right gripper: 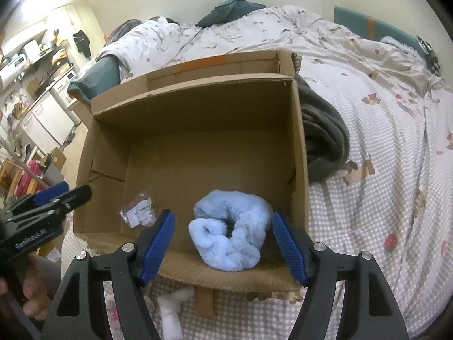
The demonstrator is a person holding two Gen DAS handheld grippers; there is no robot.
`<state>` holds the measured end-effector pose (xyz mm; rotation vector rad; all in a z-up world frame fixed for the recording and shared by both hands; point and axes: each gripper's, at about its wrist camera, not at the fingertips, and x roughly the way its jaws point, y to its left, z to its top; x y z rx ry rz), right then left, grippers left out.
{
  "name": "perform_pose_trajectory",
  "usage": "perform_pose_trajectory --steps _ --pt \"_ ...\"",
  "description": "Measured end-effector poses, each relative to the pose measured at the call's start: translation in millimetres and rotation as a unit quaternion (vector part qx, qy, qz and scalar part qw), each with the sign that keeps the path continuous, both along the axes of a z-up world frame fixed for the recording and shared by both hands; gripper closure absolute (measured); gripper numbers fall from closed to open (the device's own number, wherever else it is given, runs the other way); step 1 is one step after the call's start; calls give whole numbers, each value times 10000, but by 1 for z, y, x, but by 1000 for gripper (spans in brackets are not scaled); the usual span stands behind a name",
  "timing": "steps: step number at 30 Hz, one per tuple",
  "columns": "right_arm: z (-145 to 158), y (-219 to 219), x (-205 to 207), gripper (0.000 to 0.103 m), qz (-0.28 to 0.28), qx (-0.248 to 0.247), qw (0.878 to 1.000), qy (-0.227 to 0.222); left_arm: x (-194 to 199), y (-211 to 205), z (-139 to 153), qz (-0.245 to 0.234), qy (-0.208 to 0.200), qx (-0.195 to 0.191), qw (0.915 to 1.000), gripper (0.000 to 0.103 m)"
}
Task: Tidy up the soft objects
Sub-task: 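Withdraw both tools from the box back toward the remaining items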
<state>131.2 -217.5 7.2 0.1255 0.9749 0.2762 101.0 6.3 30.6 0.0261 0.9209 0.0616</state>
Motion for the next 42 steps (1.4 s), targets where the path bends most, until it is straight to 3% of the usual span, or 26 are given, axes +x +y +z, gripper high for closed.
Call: perform_pose_trajectory --steps 9,14,19,23,28,32,36,42 --pt "11 -4 -24 28 -95 -136 9996 -212 -25 11 8 100 -157 64 9998 41" --pt "4 -3 -36 28 -207 -264 9994 31 -44 7 11 94 -230 244 9994 41" --pt "7 2 -51 28 -145 -278 9995 -22 -59 16 9 236 -121 97 9996 41" --pt "7 3 -66 28 -144 -110 9998 60 -71 23 -1 404 190 -107 9989 41" --pt "2 3 -84 28 -228 39 9994 242 -84 32 -20 520 714 -765 9932 41" --pt "0 4 -90 28 -278 45 9993 259 -86 20 -36 291 1154 -1130 9864 41" --pt "-5 4 -84 28 -354 19 9987 357 -81 0 -41 -64 1220 -1096 9864 41" --pt "-17 1 -75 28 -465 37 9971 602 -58 -20 -71 -384 1965 -1566 9672 42"
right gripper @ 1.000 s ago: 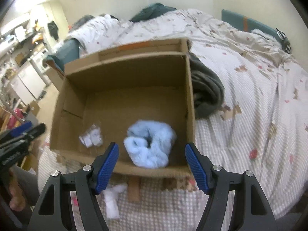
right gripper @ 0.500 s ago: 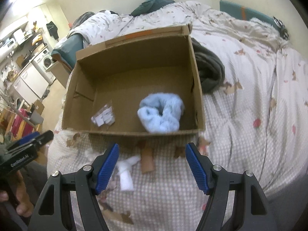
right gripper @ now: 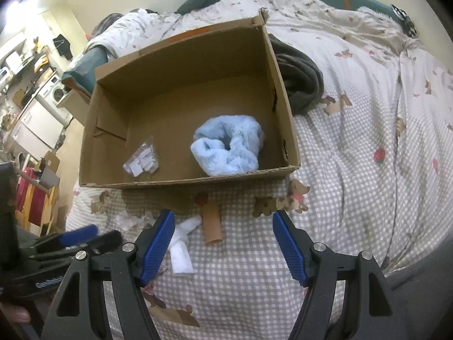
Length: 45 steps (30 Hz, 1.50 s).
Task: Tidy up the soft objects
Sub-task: 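Withdraw both tools from the box back toward the remaining items, then grasp the lace scrunchie with the left gripper while the right grasps the pink duck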
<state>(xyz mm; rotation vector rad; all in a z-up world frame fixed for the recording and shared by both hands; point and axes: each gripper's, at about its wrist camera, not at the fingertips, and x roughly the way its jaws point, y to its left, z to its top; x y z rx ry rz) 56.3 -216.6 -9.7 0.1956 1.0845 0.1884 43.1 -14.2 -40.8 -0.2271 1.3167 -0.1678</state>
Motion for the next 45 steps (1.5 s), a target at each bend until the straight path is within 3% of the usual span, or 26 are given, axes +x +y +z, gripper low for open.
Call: perform_pose_trajectory --steps 2,4,8,12,19,24,28,33,43,45 --pt "-3 0 1 28 -5 -6 10000 61 2 -3 -4 -22 111 -169 9998 64" --pt "-5 -1 2 28 -6 8 9999 120 3 -8 -5 -121 180 -221 9995 78" --pt "-8 0 4 28 3 29 9998 186 3 -11 -6 -161 156 -116 9997 91" --pt "-10 2 6 28 38 63 9997 229 0 -5 5 -62 -33 -282 9996 94" --pt "-10 0 3 28 9 96 9997 204 -16 24 63 295 -1038 -476 9930 95" --pt "-7 9 -1 28 326 387 9985 185 -28 55 86 911 -1531 -8 9840 95" --pt "-8 36 -7 28 963 581 9932 292 -30 65 82 1123 -1399 383 9830 95" --pt "-21 83 -15 28 1717 658 9799 778 -34 69 76 1182 -1222 652 9833 95" --pt "-56 131 -10 28 1764 558 9731 1370 -33 66 67 1180 -960 715 9858 94" --pt "-64 134 -10 37 1720 485 9731 1451 -33 67 66 1193 -945 700 9859 94"
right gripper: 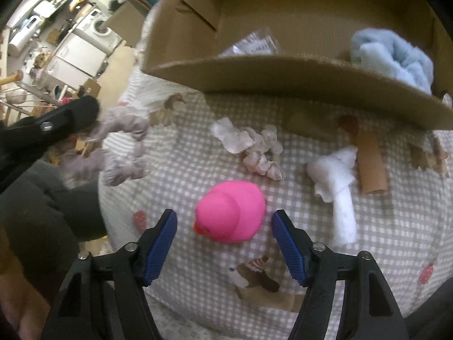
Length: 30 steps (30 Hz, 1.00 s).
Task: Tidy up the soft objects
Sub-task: 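Grasp the lace scrunchie with the left gripper while the right grasps the pink duck, then carry the duck and scrunchie into the box and open both grippers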
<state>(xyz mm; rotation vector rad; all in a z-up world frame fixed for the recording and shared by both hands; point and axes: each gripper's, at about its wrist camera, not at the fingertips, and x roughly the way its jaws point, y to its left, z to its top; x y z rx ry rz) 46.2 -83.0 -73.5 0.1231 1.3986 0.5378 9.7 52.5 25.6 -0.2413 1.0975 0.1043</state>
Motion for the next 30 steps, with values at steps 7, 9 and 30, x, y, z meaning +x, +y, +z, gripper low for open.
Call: perform_pose_trajectory --steps 7,9,30 --pt "2 0 2 53 49 -38 9999 -91 2 -3 -1 -56 13 2 10000 94" --pt "7 -2 0 54 90 14 9999 -110 2 -4 -1 -78 7 -4 10000 94" --pt "76 -117 5 54 -763 1349 9846 -808 5 16 -12 293 101 -718 9969 95"
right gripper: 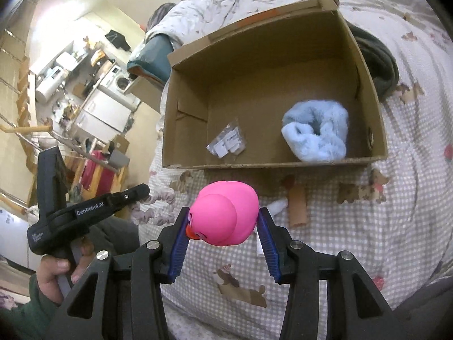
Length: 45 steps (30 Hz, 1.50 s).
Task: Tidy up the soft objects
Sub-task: 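Carry the duck and scrunchie into the box and open both grippers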
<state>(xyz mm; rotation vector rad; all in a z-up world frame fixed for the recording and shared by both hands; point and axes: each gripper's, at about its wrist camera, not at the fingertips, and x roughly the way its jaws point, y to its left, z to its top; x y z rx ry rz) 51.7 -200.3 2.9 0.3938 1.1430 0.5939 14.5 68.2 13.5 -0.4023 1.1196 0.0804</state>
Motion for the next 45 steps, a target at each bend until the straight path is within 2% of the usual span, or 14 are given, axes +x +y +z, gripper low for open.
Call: perform_pose_trajectory --steps 6,17,25,30,34,38,41,43,45 --pt "-3 3 2 54 -52 -68 9999 -65 2 -13 -2 -161 -20 357 9992 95" --pt "-4 1 5 54 -123 -58 9998 -122 1 -19 -1 -254 -82 619 9977 95" --pt "23 -5 9 54 -222 45 9987 -456 4 -45 58 -819 -930 911 9881 96" --pt "39 -5 32 54 -227 40 9975 -666 31 -55 97 -1004 -1401 1032 9796 96" --pt "51 -2 56 54 -275 9 9959 -857 58 -59 107 -1051 -1552 1204 9749 96" --pt "52 1 77 54 -345 -75 9944 -994 87 -62 96 -1069 -1444 1297 9751 96" --pt "39 0 88 54 -462 -77 9945 -937 101 -67 74 -1054 -1292 1418 9758 96" --pt "27 -3 96 54 -606 70 9954 -746 106 -70 57 -1069 -1259 1450 9756 96" --pt "15 -4 98 54 -684 -21 9952 -702 108 -73 38 -1068 -1218 1449 9761 96"
